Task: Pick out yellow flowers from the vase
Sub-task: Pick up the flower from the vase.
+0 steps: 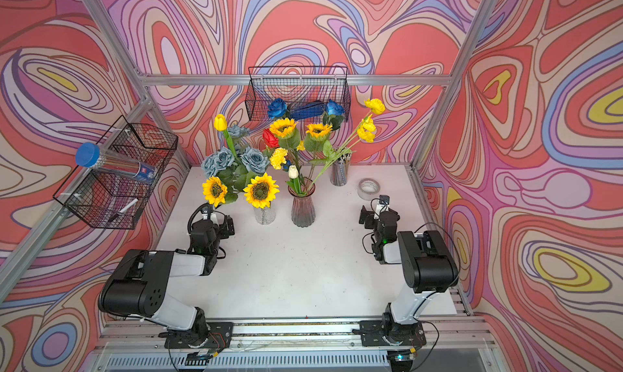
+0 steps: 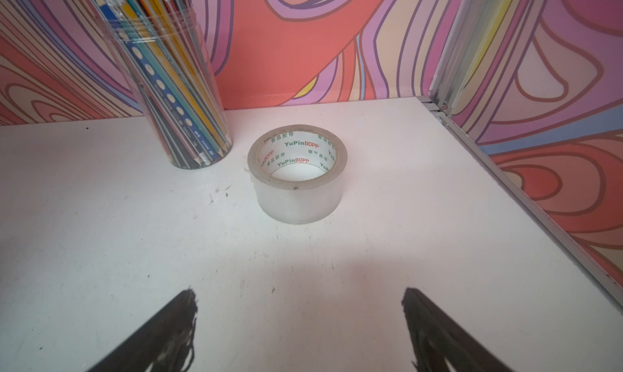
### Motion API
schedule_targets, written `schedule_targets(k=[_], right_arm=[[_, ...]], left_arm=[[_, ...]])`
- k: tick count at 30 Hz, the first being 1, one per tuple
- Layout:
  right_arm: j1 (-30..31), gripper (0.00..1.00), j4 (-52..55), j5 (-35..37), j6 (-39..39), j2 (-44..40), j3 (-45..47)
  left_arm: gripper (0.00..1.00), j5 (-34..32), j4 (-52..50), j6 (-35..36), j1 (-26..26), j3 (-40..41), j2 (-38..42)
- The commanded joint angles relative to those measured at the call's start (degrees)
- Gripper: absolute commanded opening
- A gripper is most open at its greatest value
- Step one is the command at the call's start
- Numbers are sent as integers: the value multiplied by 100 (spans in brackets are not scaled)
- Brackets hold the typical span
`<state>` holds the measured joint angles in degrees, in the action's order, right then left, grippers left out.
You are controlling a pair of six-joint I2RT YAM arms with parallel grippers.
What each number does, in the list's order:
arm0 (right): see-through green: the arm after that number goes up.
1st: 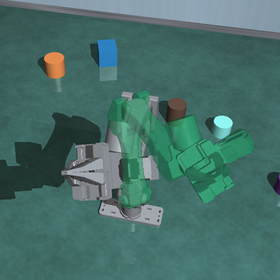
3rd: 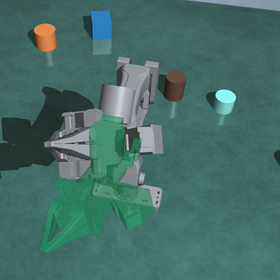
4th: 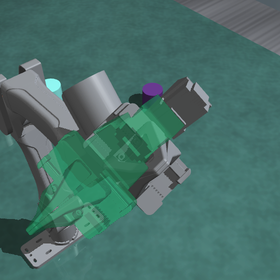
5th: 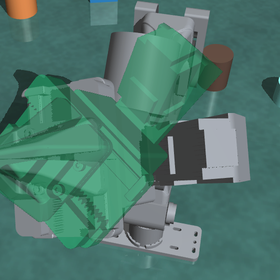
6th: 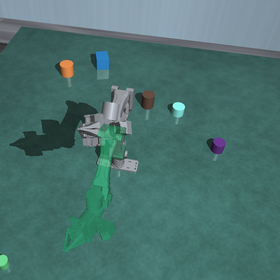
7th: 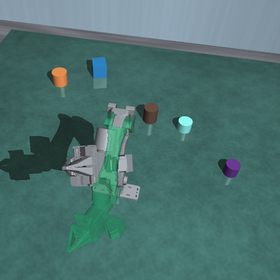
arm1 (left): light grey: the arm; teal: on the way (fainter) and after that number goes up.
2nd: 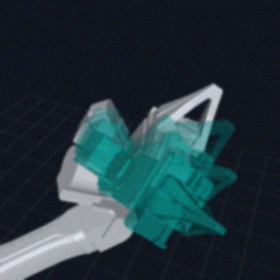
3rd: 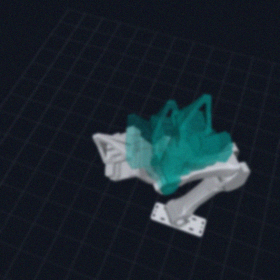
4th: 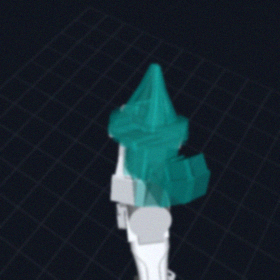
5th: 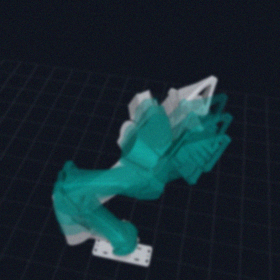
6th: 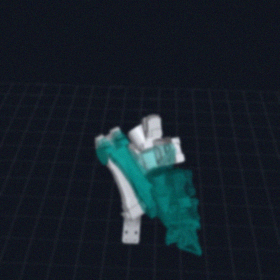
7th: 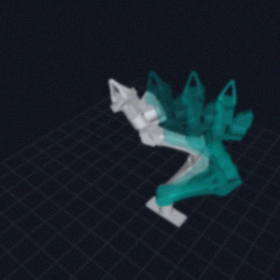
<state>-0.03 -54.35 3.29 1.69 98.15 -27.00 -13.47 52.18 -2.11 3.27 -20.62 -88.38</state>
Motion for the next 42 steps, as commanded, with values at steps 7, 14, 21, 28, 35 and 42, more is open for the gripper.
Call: schedule_targets(k=[7, 14, 21, 28, 35, 42], right_arm=[[12, 98, 71, -79, -11, -33, -24], [12, 98, 73, -81, -10, -39, -24], [8, 98, 59, -80, -11, -41, -15], [12, 98, 536, 218, 65, -293, -166], [21, 96, 2571, 706, 365, -1080, -1071], [219, 89, 4131, 774, 1261, -1546, -1865]], left_arm=[[100, -24, 77, 8, -28, -21, -20], [100, -6, 79, 26, -28, -10, -15], [100, -291, 225, -26, 7, 304, 540], [100, -998, -1051, -361, 7, 270, 1978], [100, -529, -3330, -1262, 20, -271, 3220], [100, -553, -4873, -1864, 374, -828, 3757]])
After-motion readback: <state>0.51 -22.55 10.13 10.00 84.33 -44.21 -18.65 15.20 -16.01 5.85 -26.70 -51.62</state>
